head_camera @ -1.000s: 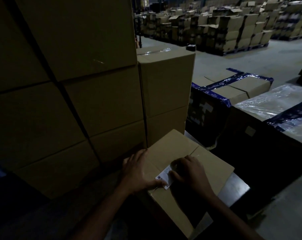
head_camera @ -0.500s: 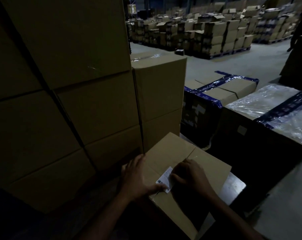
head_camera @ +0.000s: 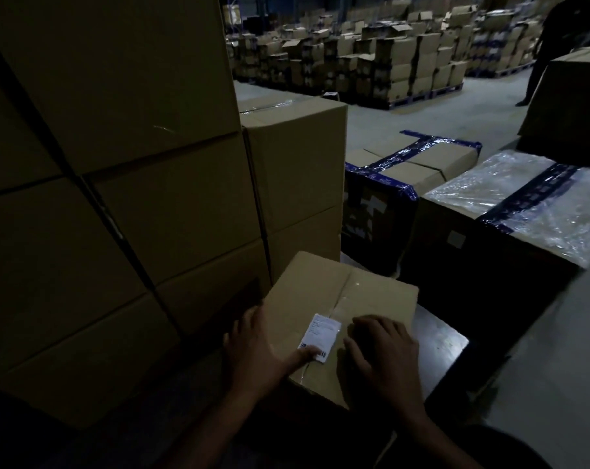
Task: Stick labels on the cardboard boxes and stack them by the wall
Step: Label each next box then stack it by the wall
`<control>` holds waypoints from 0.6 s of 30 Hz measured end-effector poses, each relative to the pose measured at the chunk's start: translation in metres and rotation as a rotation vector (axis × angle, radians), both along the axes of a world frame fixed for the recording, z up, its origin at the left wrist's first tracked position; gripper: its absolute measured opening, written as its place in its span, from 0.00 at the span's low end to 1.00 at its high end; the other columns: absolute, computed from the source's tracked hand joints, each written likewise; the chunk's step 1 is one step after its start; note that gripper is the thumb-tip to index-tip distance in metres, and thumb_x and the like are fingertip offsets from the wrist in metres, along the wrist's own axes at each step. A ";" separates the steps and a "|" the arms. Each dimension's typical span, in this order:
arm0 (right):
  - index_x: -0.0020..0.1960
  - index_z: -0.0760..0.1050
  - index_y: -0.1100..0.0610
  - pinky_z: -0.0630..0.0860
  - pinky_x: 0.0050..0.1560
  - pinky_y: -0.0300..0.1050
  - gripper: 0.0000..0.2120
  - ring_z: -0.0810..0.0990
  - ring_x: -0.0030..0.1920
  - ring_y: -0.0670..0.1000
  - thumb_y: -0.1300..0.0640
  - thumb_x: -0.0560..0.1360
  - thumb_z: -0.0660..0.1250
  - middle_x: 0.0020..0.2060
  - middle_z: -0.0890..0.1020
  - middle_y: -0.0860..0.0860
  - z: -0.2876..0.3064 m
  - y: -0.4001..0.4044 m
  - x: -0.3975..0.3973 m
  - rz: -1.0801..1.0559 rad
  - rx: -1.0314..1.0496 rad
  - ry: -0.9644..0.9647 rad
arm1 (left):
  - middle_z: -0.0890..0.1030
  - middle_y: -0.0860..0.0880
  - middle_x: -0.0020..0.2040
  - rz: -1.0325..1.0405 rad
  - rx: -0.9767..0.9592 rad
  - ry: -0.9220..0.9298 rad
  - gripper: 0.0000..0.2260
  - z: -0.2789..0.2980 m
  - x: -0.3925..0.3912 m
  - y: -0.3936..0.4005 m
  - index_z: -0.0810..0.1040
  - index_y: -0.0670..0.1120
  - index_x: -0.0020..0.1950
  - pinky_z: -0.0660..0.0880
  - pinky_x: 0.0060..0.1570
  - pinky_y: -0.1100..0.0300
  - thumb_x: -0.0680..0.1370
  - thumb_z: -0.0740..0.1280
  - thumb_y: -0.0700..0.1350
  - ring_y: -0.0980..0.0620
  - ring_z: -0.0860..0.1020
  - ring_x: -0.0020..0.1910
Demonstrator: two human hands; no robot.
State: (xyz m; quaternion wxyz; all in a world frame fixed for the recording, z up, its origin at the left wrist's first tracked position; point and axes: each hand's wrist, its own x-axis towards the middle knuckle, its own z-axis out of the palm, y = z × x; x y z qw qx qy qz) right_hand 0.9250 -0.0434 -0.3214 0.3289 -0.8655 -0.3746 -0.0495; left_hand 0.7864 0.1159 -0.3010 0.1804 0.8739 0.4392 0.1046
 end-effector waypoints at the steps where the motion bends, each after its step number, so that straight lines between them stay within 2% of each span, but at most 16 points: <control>1: 0.55 0.78 0.48 0.66 0.51 0.43 0.16 0.74 0.56 0.48 0.43 0.71 0.64 0.53 0.79 0.44 0.001 0.003 0.014 0.093 -0.026 0.000 | 0.63 0.49 0.75 0.044 0.023 -0.001 0.61 -0.001 -0.005 -0.006 0.53 0.53 0.79 0.61 0.68 0.50 0.53 0.53 0.87 0.47 0.65 0.71; 2: 0.55 0.78 0.47 0.68 0.51 0.43 0.17 0.74 0.56 0.47 0.41 0.71 0.62 0.54 0.79 0.43 0.002 0.006 0.030 0.188 -0.057 -0.004 | 0.65 0.48 0.72 0.075 0.027 -0.007 0.60 -0.003 -0.011 -0.011 0.53 0.54 0.78 0.64 0.66 0.50 0.54 0.53 0.86 0.47 0.66 0.69; 4: 0.56 0.77 0.43 0.70 0.54 0.45 0.17 0.72 0.58 0.44 0.38 0.72 0.61 0.55 0.78 0.40 0.005 0.011 0.059 0.342 -0.141 -0.007 | 0.64 0.47 0.69 0.097 -0.036 -0.049 0.56 -0.005 -0.022 -0.019 0.50 0.54 0.79 0.66 0.63 0.52 0.59 0.61 0.81 0.46 0.66 0.67; 7: 0.55 0.76 0.39 0.71 0.56 0.47 0.16 0.70 0.58 0.41 0.35 0.72 0.59 0.54 0.75 0.36 0.015 0.016 0.079 0.437 -0.235 -0.006 | 0.60 0.46 0.74 0.119 -0.132 -0.108 0.51 -0.006 -0.029 -0.019 0.49 0.54 0.80 0.67 0.64 0.51 0.65 0.71 0.70 0.45 0.65 0.71; 10: 0.52 0.76 0.41 0.69 0.55 0.43 0.13 0.70 0.57 0.45 0.37 0.72 0.62 0.53 0.75 0.40 0.019 0.024 0.062 0.371 -0.241 0.021 | 0.56 0.48 0.76 0.122 -0.139 -0.161 0.52 -0.005 -0.023 -0.015 0.49 0.55 0.79 0.68 0.66 0.48 0.65 0.74 0.68 0.45 0.65 0.72; 13: 0.54 0.76 0.45 0.64 0.54 0.42 0.19 0.69 0.59 0.49 0.35 0.70 0.60 0.57 0.74 0.45 0.009 0.027 0.035 0.253 -0.206 -0.041 | 0.55 0.51 0.76 0.062 -0.118 -0.221 0.52 -0.007 -0.010 -0.017 0.52 0.52 0.79 0.68 0.66 0.51 0.64 0.76 0.66 0.47 0.62 0.72; 16: 0.58 0.73 0.44 0.60 0.52 0.41 0.17 0.65 0.60 0.49 0.39 0.72 0.64 0.60 0.71 0.46 0.003 0.029 0.024 0.175 -0.202 -0.080 | 0.52 0.52 0.77 0.038 -0.128 -0.252 0.51 -0.010 -0.002 -0.020 0.55 0.51 0.78 0.64 0.69 0.51 0.63 0.75 0.68 0.48 0.58 0.74; 18: 0.57 0.73 0.44 0.59 0.52 0.42 0.16 0.65 0.60 0.49 0.39 0.72 0.64 0.59 0.71 0.47 0.003 0.031 0.023 0.159 -0.194 -0.089 | 0.52 0.53 0.77 0.041 -0.128 -0.263 0.50 -0.012 -0.002 -0.020 0.56 0.51 0.78 0.64 0.69 0.52 0.63 0.74 0.68 0.48 0.58 0.74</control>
